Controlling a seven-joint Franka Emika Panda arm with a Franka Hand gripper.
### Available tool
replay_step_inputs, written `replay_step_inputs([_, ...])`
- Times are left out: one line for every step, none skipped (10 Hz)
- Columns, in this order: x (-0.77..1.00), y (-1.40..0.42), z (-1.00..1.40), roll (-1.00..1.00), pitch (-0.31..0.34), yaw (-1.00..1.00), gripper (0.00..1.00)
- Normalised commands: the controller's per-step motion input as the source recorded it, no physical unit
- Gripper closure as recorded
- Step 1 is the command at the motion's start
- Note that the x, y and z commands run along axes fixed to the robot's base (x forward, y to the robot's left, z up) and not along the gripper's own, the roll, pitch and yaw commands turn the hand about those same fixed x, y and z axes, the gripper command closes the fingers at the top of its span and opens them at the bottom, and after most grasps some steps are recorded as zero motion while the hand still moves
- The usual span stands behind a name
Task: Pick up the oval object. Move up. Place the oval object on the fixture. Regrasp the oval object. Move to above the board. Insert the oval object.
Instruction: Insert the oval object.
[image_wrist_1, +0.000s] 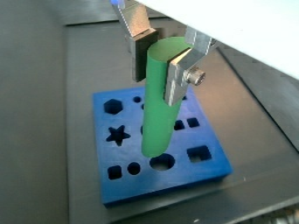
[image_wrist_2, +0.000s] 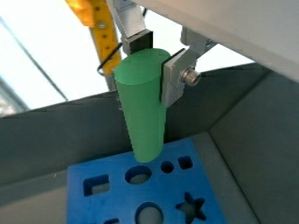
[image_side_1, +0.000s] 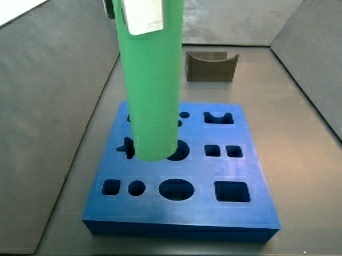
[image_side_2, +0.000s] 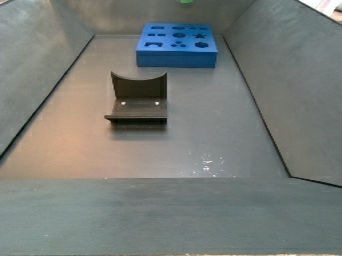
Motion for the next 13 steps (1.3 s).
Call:
replay_step_inputs([0.0,-0.04,-0.08,0.0,-0.04,-1.0,1.0])
replay_step_inputs([0.01,-0.05,-0.15,0.0,-0.036,-0.99,1.0])
replay_step_inputs([0.03,-0.05,-0.16,0.0,-0.024,-0.98,1.0])
replay_step_inputs([0.05,-0.05,-0.17,0.0,-0.013,-0.95,1.0])
replay_step_inputs([0.1,-0.06,-0.19,0.01,-0.009,-0.9,1.0])
replay_step_inputs([0.17,-0.07,-0.21,0.04,0.0,-0.79,1.0])
replay_step_inputs([0.23,-0.01,-0.19,0.04,0.041,-0.63,1.0])
replay_step_inputs([0.14,0.0,-0.2,0.03,0.03,-0.62,1.0])
replay_step_inputs([0.11,0.0,-0.17,0.02,0.043,-0.48,1.0])
replay_step_inputs([0.01,0.0,-0.13,0.01,0.004,-0.25,1.0])
replay_step_inputs([0.0,0.0,-0.21,0.0,0.0,-0.1,1.0])
replay_step_inputs([0.0,0.0,-0.25,0.0,0.0,-0.01,1.0])
replay_step_inputs([0.0,0.0,-0.27,0.0,0.0,0.0,1.0])
